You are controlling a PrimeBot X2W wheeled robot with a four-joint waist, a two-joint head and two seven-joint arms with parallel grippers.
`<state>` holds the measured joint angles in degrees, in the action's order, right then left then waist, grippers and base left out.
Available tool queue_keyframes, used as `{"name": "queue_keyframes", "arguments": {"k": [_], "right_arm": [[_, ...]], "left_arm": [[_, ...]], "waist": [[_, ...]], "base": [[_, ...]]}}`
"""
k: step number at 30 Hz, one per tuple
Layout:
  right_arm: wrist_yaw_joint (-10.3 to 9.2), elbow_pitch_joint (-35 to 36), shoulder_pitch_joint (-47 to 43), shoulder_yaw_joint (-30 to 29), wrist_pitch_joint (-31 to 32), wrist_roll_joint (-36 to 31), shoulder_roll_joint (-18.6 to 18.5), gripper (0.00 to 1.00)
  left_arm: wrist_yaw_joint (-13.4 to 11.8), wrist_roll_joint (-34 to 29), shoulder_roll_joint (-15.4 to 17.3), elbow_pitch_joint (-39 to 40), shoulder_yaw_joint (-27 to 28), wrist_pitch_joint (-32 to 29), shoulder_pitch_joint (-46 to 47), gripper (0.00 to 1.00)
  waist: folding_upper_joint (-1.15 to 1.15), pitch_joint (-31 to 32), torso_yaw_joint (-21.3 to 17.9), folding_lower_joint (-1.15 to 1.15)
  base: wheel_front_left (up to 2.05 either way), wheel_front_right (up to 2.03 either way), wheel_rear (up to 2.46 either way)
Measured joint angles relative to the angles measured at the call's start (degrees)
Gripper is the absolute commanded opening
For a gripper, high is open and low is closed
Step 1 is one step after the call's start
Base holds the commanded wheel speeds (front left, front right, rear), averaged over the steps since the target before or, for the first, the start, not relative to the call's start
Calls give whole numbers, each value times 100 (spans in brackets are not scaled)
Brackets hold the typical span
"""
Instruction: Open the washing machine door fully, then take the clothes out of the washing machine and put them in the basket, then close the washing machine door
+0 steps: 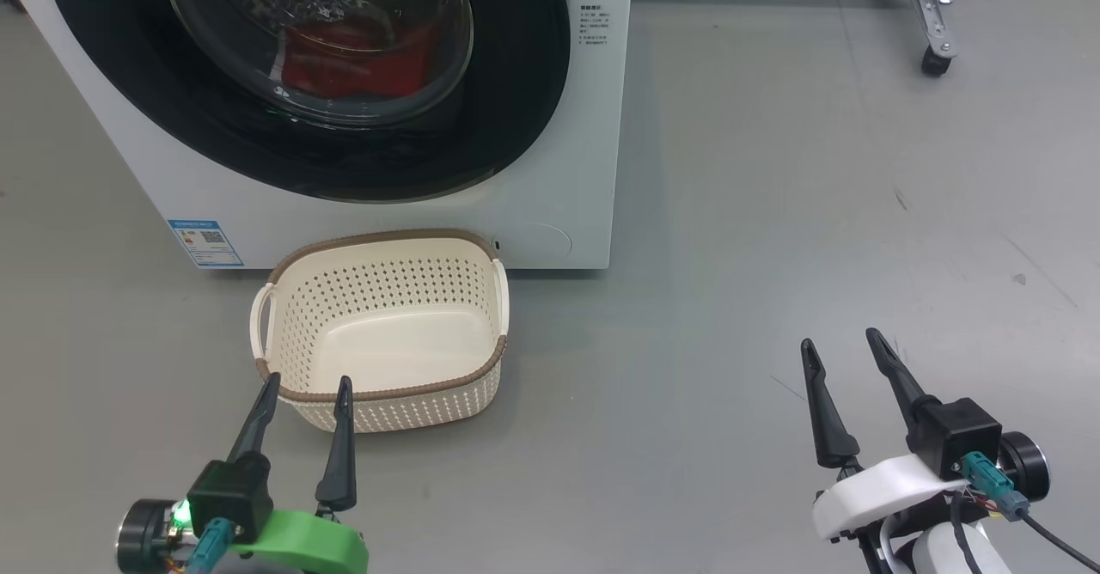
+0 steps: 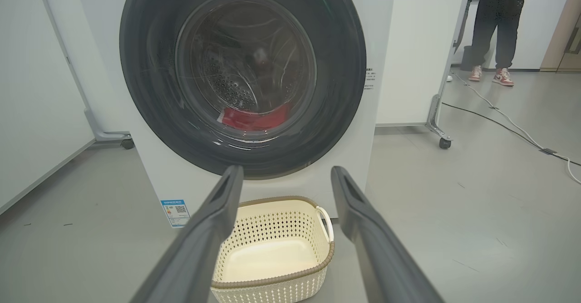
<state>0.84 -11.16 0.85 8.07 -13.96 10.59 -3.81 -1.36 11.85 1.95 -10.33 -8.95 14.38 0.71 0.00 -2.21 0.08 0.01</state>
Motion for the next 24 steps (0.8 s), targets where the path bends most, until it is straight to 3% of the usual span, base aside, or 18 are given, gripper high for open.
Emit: {"name": "queue_keyframes", "arguments": {"k": [24], "right_arm": [[-43,-381,105,18,-5,49,29,100]], "left_arm": [[-189,218,15,-379,-246,5,12,100]], "waist": [[0,41,16,0]], "base": [[0,0,0]]}}
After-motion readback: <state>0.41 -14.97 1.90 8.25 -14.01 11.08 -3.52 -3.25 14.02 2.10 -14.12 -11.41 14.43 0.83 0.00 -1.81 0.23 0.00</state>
